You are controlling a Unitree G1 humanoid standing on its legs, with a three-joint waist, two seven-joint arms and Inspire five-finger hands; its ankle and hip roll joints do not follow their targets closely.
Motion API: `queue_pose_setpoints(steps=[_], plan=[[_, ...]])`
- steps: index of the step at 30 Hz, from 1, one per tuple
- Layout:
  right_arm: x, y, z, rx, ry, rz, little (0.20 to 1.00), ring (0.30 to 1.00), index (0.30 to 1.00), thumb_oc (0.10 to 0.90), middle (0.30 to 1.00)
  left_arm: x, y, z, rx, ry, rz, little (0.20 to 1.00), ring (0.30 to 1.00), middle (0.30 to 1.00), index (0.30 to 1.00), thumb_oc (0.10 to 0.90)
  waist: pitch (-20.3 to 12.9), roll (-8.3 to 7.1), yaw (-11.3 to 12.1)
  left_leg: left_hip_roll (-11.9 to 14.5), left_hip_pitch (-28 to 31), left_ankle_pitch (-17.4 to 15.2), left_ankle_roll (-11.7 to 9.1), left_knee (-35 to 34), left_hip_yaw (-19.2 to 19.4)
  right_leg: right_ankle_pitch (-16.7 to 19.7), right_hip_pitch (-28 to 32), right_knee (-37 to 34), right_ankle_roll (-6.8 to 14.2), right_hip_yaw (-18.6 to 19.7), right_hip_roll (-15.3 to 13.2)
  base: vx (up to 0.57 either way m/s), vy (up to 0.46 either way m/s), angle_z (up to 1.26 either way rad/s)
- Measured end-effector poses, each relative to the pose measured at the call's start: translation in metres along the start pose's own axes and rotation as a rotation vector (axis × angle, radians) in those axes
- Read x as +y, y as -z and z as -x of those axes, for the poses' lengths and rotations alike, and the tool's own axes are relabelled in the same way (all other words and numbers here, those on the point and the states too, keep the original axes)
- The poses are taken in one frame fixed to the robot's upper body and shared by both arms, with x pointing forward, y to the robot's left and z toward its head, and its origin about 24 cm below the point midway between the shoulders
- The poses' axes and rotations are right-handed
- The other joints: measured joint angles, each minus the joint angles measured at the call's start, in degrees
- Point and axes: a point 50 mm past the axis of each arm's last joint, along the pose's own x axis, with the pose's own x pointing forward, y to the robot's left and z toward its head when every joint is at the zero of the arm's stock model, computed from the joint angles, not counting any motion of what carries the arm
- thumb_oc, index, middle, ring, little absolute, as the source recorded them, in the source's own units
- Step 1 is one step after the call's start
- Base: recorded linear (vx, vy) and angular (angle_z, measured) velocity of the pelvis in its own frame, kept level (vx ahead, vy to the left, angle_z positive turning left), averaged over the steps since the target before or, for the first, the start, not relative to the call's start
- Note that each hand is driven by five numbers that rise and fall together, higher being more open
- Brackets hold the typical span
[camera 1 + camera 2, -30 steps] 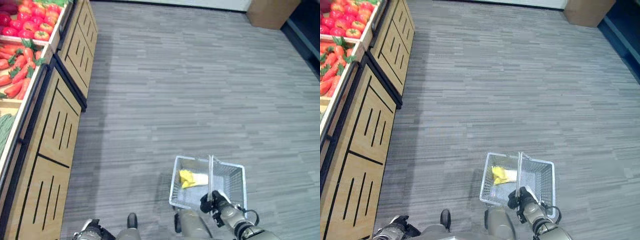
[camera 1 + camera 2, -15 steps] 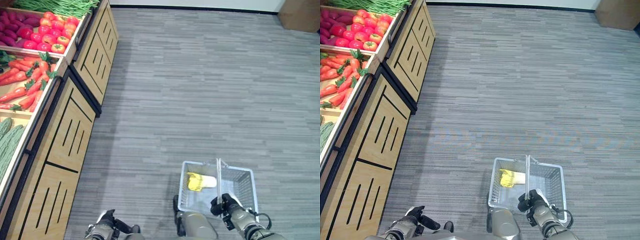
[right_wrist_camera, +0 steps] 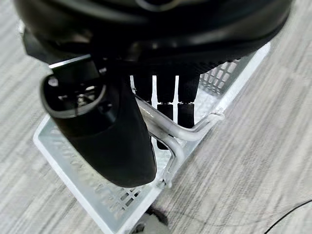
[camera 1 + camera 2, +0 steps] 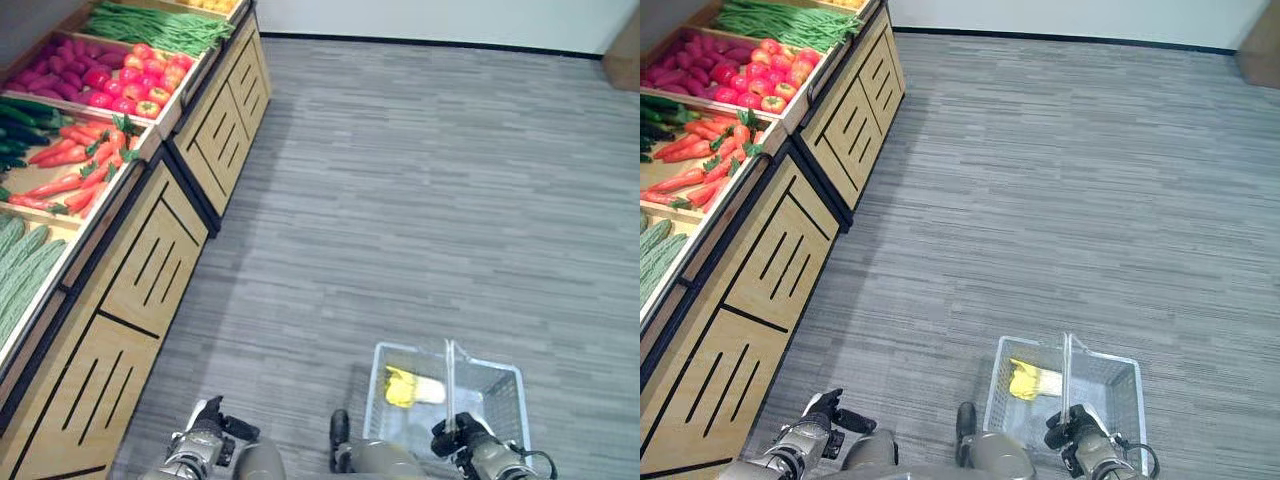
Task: Get the vegetables into the basket
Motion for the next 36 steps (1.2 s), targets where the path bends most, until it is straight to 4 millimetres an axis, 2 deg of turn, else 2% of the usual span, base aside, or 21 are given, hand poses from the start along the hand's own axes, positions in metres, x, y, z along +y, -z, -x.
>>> queue_pose_setpoints(steps=[1, 2, 3, 4, 5, 6, 8, 9, 11, 14, 15, 17, 19, 20, 22, 24, 27, 28, 30, 35, 36], plan=[[-0.001, 0.003, 0.000, 0.026, 0.005, 0.006, 0.300, 0.300, 0.300, 0.400, 0.300, 0.001, -0.008, 0.000, -0.026, -0.001, -0.014, 1.000, 1.000, 1.000, 1.000, 0.900, 0.49, -0.94, 0.76, -2.16, 0.20, 1.52, 0.87, -13.27, 1.88, 1.03, 1.19, -2.55, 1.82, 2.76, -0.11, 0.21, 0.068, -0.16], [-0.002, 0.005, 0.000, 0.042, 0.006, 0.012, 0.300, 0.300, 0.300, 0.400, 0.300, -0.001, -0.010, 0.000, -0.036, 0.002, -0.002, 1.000, 1.000, 1.000, 1.000, 0.900, 1.05, -0.91, 1.97, -2.76, 0.35, 2.73, 1.40, -18.01, 1.35, 1.99, 1.32, -2.60, 1.94, 4.65, 0.36, 0.29, 0.101, -0.59], [-0.004, 0.006, 0.000, 0.047, 0.009, 0.015, 0.300, 0.300, 0.300, 0.400, 0.300, -0.002, -0.010, 0.000, -0.039, 0.006, 0.029, 1.000, 1.000, 1.000, 1.000, 0.900, 1.81, -1.03, 3.23, -2.56, 0.02, 3.72, 1.73, -18.99, 0.69, 2.99, 1.73, -2.60, 0.89, 6.00, 1.21, 0.27, 0.120, -0.88], [-0.005, 0.005, 0.000, 0.041, 0.013, 0.017, 0.300, 0.300, 0.300, 0.400, 0.300, -0.004, -0.013, 0.001, -0.048, 0.009, 0.071, 1.000, 1.000, 1.000, 1.000, 0.900, 2.06, -0.17, 3.74, -2.20, -0.48, 4.54, 2.26, -17.27, 0.62, 3.45, 2.94, -2.91, 0.13, 6.63, 2.12, 0.38, 0.182, -0.68], [-0.004, 0.005, -0.001, 0.037, 0.011, 0.041, 0.300, 0.300, 0.300, 0.400, 0.300, -0.004, -0.015, 0.001, -0.054, 0.010, 0.079, 1.000, 1.000, 1.000, 1.000, 0.900, 2.21, 0.03, 3.57, -2.69, -0.87, 4.93, 2.52, -16.04, 0.09, 2.72, 4.47, -3.98, 0.92, 8.39, 3.01, 0.27, 0.141, -1.25], [-0.005, 0.000, -0.001, 0.032, 0.010, 0.048, 0.300, 0.300, 0.300, 0.400, 0.300, -0.006, -0.014, 0.001, -0.051, 0.014, 0.067, 1.000, 1.000, 1.000, 1.000, 0.900, 2.27, 0.02, 4.99, -3.00, 1.11, 5.88, 3.70, -17.08, -0.73, 1.30, 5.93, -4.29, 0.40, 12.48, 4.02, 0.24, 0.148, -1.30], [-0.008, -0.005, -0.002, 0.013, 0.020, 0.050, 0.300, 0.300, 0.300, 0.400, 0.300, -0.008, -0.014, 0.001, -0.047, 0.018, 0.077, 1.000, 1.000, 1.000, 1.000, 0.900, 2.46, 0.31, 4.71, -3.84, 0.87, 6.65, 4.72, -16.23, -0.15, 2.08, 6.50, -4.51, -0.30, 13.77, 4.32, 0.20, 0.143, -1.07], [-0.006, -0.004, -0.001, 0.020, 0.016, 0.065, 0.300, 0.300, 0.300, 0.400, 0.300, -0.007, -0.017, 0.000, -0.045, 0.015, 0.067, 1.000, 1.000, 1.000, 1.000, 0.900, 2.46, 0.37, 3.47, -4.74, 0.46, 7.05, 5.24, -15.85, -0.04, 2.24, 7.41, -5.02, -0.63, 14.76, 4.31, 0.16, 0.142, -0.44], [-0.005, 0.001, -0.001, 0.031, 0.010, 0.068, 0.300, 0.300, 0.300, 0.400, 0.300, -0.007, -0.015, 0.000, -0.041, 0.016, 0.055, 1.000, 1.000, 1.000, 1.000, 0.900, 2.43, 0.38, 3.30, -5.12, 0.45, 7.77, 6.12, -15.99, 0.26, 1.91, 7.79, -5.01, -0.13, 15.35, 4.16, 0.08, 0.112, -0.37], [-0.004, -0.002, -0.001, 0.021, 0.010, 0.092, 0.300, 0.300, 0.300, 0.400, 0.300, -0.008, -0.017, 0.000, -0.043, 0.016, 0.054, 1.000, 1.000, 1.000, 1.000, 0.900, 2.42, 0.63, 3.35, -5.13, 0.14, 9.31, 7.66, -17.47, 1.43, 1.05, 7.25, -5.00, 1.08, 16.90, 3.71, 0.09, 0.145, -0.53], [-0.005, -0.005, -0.001, 0.014, 0.012, 0.101, 0.300, 0.300, 0.300, 0.400, 0.300, -0.012, -0.015, 0.001, -0.035, 0.029, 0.027, 1.000, 1.000, 1.000, 1.000, 0.900, 1.71, 1.92, 3.34, -4.09, 1.26, 12.28, 10.27, -19.41, 2.88, -0.27, 7.93, -4.97, 2.62, 17.96, 4.03, 0.09, 0.153, -0.36], [-0.002, -0.004, -0.001, 0.012, 0.006, 0.092, 0.300, 0.300, 0.300, 0.400, 0.300, -0.013, -0.018, 0.001, -0.045, 0.032, 0.002, 1.000, 1.000, 1.000, 1.000, 0.900, 1.58, 2.25, 3.14, -4.69, 2.62, 10.92, 10.60, -20.37, 2.67, -1.71, 7.70, -3.53, 4.24, 18.18, 3.44, 0.10, 0.156, -0.11], [0.002, -0.007, -0.001, 0.005, -0.002, 0.082, 0.300, 0.300, 0.300, 0.400, 0.300, -0.012, -0.017, 0.001, -0.045, 0.027, -0.019, 1.000, 1.000, 1.000, 1.000, 0.900, 1.59, 2.28, 3.54, -5.55, 3.34, 9.98, 11.89, -20.34, 2.63, -4.46, 6.42, 0.24, 5.82, 18.34, 2.75, 0.06, 0.103, 0.05], [0.002, -0.008, -0.001, -0.003, -0.004, 0.080, 0.300, 0.300, 0.300, 0.400, 0.300, -0.013, -0.016, 0.001, -0.041, 0.027, -0.029, 1.000, 1.000, 1.000, 1.000, 0.900, 1.18, 2.21, 3.68, -7.46, 3.61, 9.30, 12.83, -20.33, 2.44, -6.98, 6.52, 1.08, 6.74, 18.41, 0.90, 0.06, 0.107, 0.11], [0.000, -0.018, -0.002, -0.030, 0.002, 0.077, 0.300, 0.300, 0.300, 0.400, 0.300, -0.011, -0.015, 0.001, -0.036, 0.021, -0.030, 1.000, 1.000, 1.000, 1.000, 0.900, 1.15, 2.44, 4.74, -8.84, 3.42, 8.84, 13.46, -20.34, 3.28, -7.40, 6.44, 0.63, 6.56, 18.37, -0.52, 0.08, 0.122, -0.05], [0.004, -0.026, -0.001, -0.061, -0.007, 0.072, 0.300, 0.300, 0.300, 0.400, 0.300, -0.006, -0.006, 0.001, -0.013, 0.007, -0.037, 1.000, 1.000, 1.000, 1.000, 0.900, 0.94, 2.44, 5.20, -9.10, 3.91, 8.45, 13.81, -20.30, 3.48, -7.51, 6.56, 1.39, 6.69, 18.34, -0.73, 0.06, 0.084, -0.09], [0.006, -0.030, -0.001, -0.081, -0.014, 0.067, 0.300, 0.300, 0.300, 0.400, 0.300, -0.002, 0.005, 0.001, 0.015, -0.005, -0.044, 1.000, 1.000, 1.000, 1.000, 0.900, 0.65, 1.99, 5.65, -9.09, 3.94, 7.05, 13.20, -19.57, 3.63, -7.66, 6.15, 2.77, 6.89, 18.34, -0.65, 0.03, 0.065, -0.05], [0.006, -0.031, -0.001, -0.084, -0.015, 0.066, 0.300, 0.300, 0.300, 0.400, 0.300, -0.002, 0.016, 0.002, 0.046, -0.004, -0.049, 1.000, 1.000, 1.000, 1.000, 0.900, 0.04, 1.54, 5.74, -9.00, 3.45, 6.16, 13.69, -19.05, 4.04, -7.94, 5.39, 3.64, 6.69, 18.28, -0.64, 0.01, 0.048, -0.15], [0.007, -0.031, -0.001, -0.087, -0.018, 0.064, 0.300, 0.300, 0.300, 0.400, 0.300, -0.001, 0.022, 0.002, 0.064, -0.005, -0.053, 1.000, 1.000, 1.000, 1.000, 0.900, -0.58, 0.71, 5.67, -9.02, 2.73, 6.02, 13.71, -18.73, 4.15, -8.05, 4.27, 4.71, 6.54, 18.18, -0.56, 0.01, 0.046, -0.09], [0.015, -0.024, 0.000, -0.065, -0.039, 0.061, 0.300, 0.300, 0.300, 0.400, 0.300, 0.000, 0.040, 0.005, 0.124, -0.002, -0.066, 1.000, 1.000, 1.000, 1.000, 0.900, -2.74, -2.82, 6.05, -9.01, 1.85, 6.18, 14.28, -18.81, 4.28, -9.03, 1.89, 7.69, 6.60, 18.12, -0.49, 0.02, 0.032, 0.01], [0.016, -0.024, 0.000, -0.061, -0.040, 0.061, 0.300, 0.300, 0.300, 0.400, 0.300, 0.000, 0.040, 0.005, 0.122, 0.000, -0.067, 1.000, 1.000, 1.000, 1.000, 0.900, -2.80, -2.91, 6.08, -9.02, 1.85, 6.17, 14.30, -18.81, 4.28, -9.03, 1.69, 8.12, 6.62, 18.00, -0.46, 0.01, 0.056, -0.02]])
